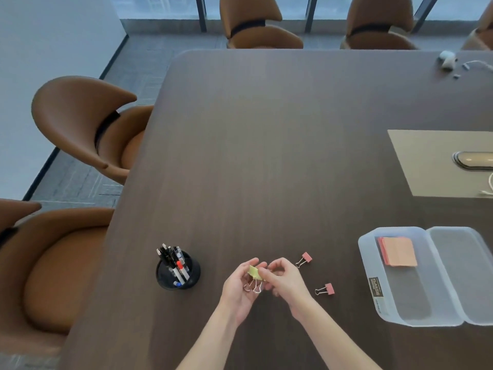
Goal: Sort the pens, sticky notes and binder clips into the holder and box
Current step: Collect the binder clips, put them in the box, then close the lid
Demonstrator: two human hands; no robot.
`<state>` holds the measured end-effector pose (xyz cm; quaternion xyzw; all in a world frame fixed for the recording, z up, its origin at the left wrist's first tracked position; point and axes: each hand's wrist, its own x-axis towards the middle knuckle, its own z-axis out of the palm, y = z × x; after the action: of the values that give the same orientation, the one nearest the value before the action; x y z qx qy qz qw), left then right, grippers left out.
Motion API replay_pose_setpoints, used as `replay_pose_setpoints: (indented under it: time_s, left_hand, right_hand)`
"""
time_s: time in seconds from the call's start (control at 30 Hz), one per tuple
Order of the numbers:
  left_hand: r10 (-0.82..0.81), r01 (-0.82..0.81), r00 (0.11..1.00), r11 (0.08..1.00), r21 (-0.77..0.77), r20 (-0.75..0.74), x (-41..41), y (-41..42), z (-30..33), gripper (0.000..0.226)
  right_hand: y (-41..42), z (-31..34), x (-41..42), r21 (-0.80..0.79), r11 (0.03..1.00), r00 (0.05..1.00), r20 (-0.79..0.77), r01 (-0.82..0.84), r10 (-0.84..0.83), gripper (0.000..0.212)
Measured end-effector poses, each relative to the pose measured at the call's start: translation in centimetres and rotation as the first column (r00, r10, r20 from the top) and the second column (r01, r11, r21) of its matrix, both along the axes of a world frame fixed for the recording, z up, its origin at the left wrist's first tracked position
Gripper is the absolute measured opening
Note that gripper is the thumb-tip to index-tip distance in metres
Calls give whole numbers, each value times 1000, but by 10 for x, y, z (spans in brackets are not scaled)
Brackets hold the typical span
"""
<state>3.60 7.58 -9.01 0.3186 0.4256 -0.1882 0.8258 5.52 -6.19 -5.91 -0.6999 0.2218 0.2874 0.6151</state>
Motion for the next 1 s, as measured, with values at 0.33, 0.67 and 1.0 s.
replay_pose_setpoints:
  time_s: [0.33,0.67,1.0]
  left_hand:
    - [-190,187,980,980,63,57,-2,-27,12,28]
    - [-242,240,970,969,64,22,5,-46,7,30]
    - [-92,89,995,991,-100,-25,11,-54,6,33]
  right_hand:
    - [-9,3,-21,-352,936,982,177,4,63,21]
    - [-83,-22,-18,-742,666,962,228,73,149,21]
    - [-113,-55,-21,-756,652,981,87,-50,175,8]
